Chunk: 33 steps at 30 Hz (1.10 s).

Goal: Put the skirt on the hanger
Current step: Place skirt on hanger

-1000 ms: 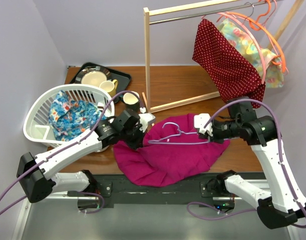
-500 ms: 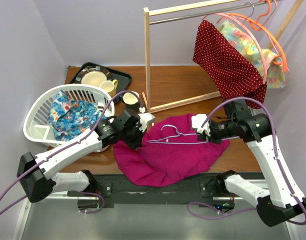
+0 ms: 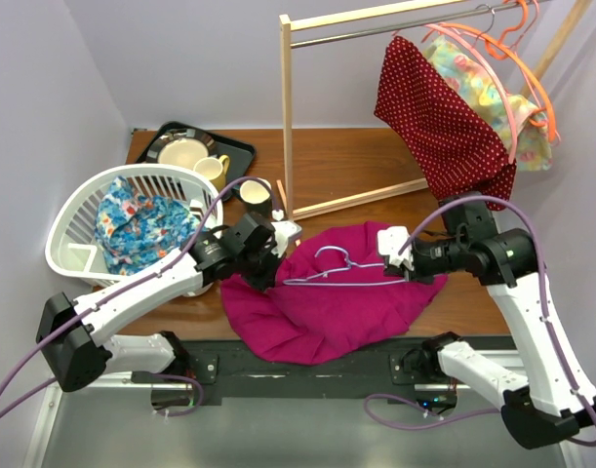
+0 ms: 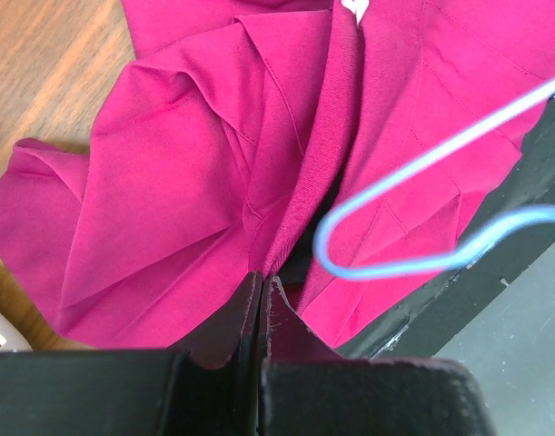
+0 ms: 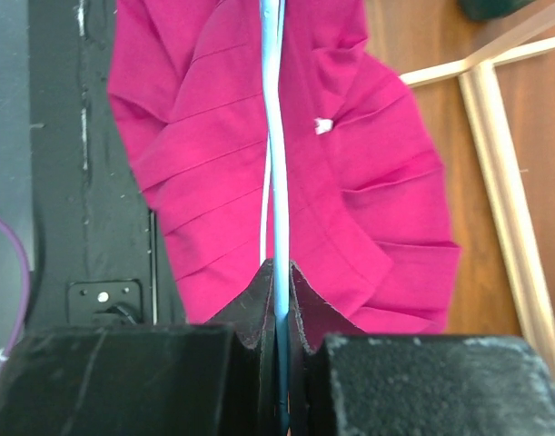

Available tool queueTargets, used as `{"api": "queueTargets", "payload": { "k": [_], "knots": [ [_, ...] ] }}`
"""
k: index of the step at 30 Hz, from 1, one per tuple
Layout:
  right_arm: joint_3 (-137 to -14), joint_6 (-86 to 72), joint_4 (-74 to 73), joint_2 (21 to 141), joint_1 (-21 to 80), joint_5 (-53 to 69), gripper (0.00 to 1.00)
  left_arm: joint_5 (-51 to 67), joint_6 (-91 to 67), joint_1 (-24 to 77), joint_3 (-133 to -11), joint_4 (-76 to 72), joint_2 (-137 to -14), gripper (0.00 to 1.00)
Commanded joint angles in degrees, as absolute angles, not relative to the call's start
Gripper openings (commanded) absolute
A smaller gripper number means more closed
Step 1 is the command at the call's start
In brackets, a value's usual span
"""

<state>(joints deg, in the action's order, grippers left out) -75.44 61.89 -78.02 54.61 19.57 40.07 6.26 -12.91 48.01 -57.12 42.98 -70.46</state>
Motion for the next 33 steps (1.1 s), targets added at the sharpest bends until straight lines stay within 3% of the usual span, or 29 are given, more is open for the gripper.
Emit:
{"api": "queueTargets", "payload": {
  "k": [1, 19, 33],
  "knots": [
    [-74.36, 63.54, -89.56, 56.16, 19.86, 42.19, 0.0, 8.17, -13.8, 47.55, -60.03, 43.42, -68.91, 0.0],
    [-73.74, 63.63, -89.65, 55.81, 19.78, 42.71, 0.0, 0.18, -14.41, 47.64, -63.02, 45.52, -72.24, 0.0],
    [-68.03, 65.74, -89.56, 56.51, 19.86, 44.04, 0.0, 5.08, -14.24, 47.64, -66.09, 43.86, -72.25, 0.0]
  ]
}}
